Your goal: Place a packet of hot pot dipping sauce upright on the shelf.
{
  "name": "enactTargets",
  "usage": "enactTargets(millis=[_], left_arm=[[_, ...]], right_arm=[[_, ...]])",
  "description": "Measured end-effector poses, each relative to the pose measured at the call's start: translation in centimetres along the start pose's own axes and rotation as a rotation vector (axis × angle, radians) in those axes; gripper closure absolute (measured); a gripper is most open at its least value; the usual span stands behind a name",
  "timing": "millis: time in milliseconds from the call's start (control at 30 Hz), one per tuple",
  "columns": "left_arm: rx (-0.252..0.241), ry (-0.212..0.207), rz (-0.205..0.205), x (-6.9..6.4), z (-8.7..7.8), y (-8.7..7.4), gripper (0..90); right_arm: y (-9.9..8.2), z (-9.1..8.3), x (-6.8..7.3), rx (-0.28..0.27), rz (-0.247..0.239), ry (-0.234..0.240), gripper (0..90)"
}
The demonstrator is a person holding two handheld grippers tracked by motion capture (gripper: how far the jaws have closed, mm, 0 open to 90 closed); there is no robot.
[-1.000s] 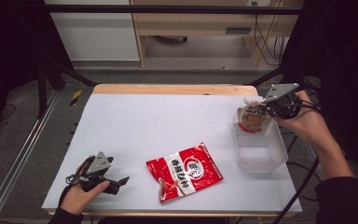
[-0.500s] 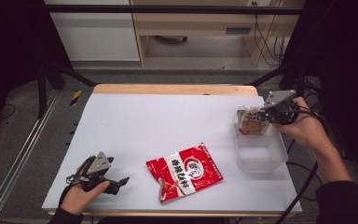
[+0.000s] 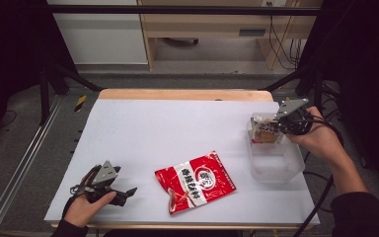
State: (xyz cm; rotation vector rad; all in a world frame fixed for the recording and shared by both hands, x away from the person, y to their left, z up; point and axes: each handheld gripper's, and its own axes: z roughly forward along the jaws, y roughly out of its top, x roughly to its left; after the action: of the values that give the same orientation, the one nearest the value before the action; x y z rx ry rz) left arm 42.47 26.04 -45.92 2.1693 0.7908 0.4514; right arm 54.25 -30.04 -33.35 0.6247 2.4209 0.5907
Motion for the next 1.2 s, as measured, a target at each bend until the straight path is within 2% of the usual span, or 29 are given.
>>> enactTargets(millis=[700, 833, 867, 900, 967, 1000, 1033, 1067, 1133, 1200], left_arm=[[0.002, 0.002, 0.000, 0.1, -0.1, 0.0, 4.8], [0.001, 0.003, -0.001, 0.1, -0.1, 0.0, 4.8], [0.001, 0.003, -0.001, 0.1, -0.1, 0.0, 4.9], [0.001, 0.002, -0.001, 0.1, -0.1, 0.0, 4.9], [0.001, 0.003, 0.000, 0.1, -0.1, 0.0, 4.9], [0.001, 0.003, 0.000, 0.1, -0.1, 0.0, 4.9], [0.000, 0.002, 0.001, 0.0, -0.1, 0.0, 4.9], [0.000, 0.002, 0.001, 0.0, -0.1, 0.0, 4.9], [0.001, 0.003, 0.002, 0.0, 0.0, 0.0, 4.8], [-0.003, 0.007, 0.003, 0.1, -0.1, 0.0, 4.8]], right_arm=[[-0.5, 0.6, 0.5, 0.013, 0.015, 0.032, 84.5], [-0.7, 0.2, 0.7, 0.000, 0.040, 0.044, 71.6], [-0.7, 0.2, 0.7, 0.000, 0.040, 0.044, 71.6], [-0.6, -0.4, 0.7, -0.013, 0.068, 0.026, 59.5], [-0.6, -1.0, 0.8, -0.037, 0.095, 0.025, 49.0], [-0.6, -1.0, 0.8, -0.037, 0.095, 0.025, 49.0], [-0.5, -1.7, 1.1, -0.058, 0.100, 0.008, 40.4], [-0.4, -2.1, 1.3, -0.066, 0.100, 0.007, 37.4], [-0.3, -2.5, 1.5, -0.075, 0.102, -0.002, 34.5], [0.3, -3.8, 2.0, -0.101, 0.117, -0.036, 27.9]])
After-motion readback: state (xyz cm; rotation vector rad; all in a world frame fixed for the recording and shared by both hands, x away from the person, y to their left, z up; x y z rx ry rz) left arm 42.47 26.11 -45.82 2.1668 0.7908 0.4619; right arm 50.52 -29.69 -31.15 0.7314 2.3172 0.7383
